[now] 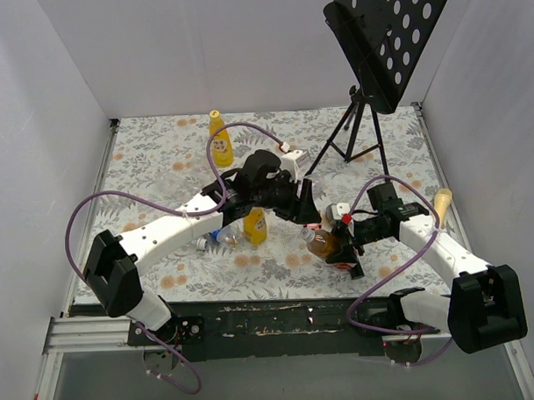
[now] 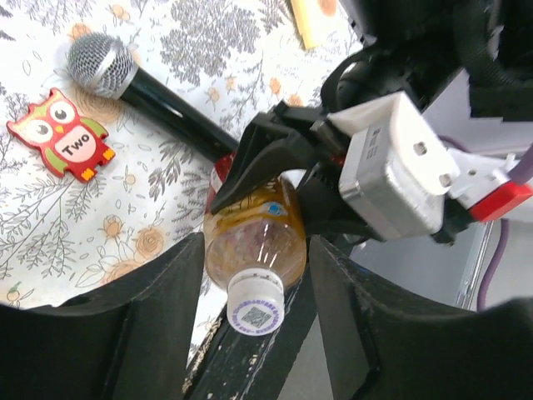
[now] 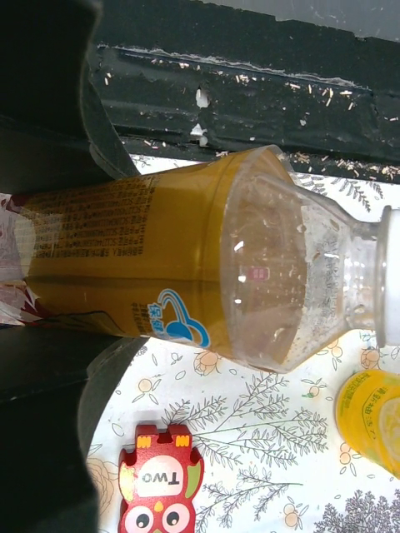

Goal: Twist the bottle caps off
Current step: Unscrew the bottle cap from the plastic bottle.

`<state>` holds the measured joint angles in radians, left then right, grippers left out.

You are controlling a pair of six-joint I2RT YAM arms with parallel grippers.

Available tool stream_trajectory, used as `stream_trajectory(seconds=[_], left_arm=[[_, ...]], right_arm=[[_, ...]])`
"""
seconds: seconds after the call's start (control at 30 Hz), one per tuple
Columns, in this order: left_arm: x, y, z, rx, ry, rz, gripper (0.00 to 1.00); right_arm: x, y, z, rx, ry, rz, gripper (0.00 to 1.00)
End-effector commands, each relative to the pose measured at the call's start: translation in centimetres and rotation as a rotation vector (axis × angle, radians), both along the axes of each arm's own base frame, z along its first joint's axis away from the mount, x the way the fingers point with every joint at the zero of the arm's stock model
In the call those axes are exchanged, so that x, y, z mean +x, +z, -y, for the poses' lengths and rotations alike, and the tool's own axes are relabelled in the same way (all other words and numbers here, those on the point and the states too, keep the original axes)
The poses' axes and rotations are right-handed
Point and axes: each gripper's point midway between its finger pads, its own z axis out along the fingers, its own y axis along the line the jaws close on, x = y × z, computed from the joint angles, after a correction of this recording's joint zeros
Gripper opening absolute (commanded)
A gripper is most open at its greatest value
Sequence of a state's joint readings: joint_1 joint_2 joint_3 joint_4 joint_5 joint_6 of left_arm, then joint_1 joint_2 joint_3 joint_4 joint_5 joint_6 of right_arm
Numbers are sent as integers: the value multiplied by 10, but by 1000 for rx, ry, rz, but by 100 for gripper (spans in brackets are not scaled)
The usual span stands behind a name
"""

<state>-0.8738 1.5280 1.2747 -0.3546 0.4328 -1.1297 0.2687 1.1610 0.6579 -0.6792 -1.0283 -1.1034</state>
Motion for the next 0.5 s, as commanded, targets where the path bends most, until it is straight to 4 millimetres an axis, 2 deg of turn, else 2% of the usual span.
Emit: stream_trajectory(seconds=[0.0,0.17,0.27,0.37,0.47], left_arm=[[11,47,3,-89,64,72,55],[16,59,-9,-73,74,183,69],[9,72,-17,-89,2,312,79],[-10,74,-26,-118,-153,462,92],[-39,59,-34,-140,-400,623,95]], right_arm=[[-2,9,-5,46,23,11,1],[-2,9,-5,45,25,14,1],[-2,9,-5,44,23,12,1],[-2,9,-5,47,24,10,1],[-2,8,-5,46,24,9,1]])
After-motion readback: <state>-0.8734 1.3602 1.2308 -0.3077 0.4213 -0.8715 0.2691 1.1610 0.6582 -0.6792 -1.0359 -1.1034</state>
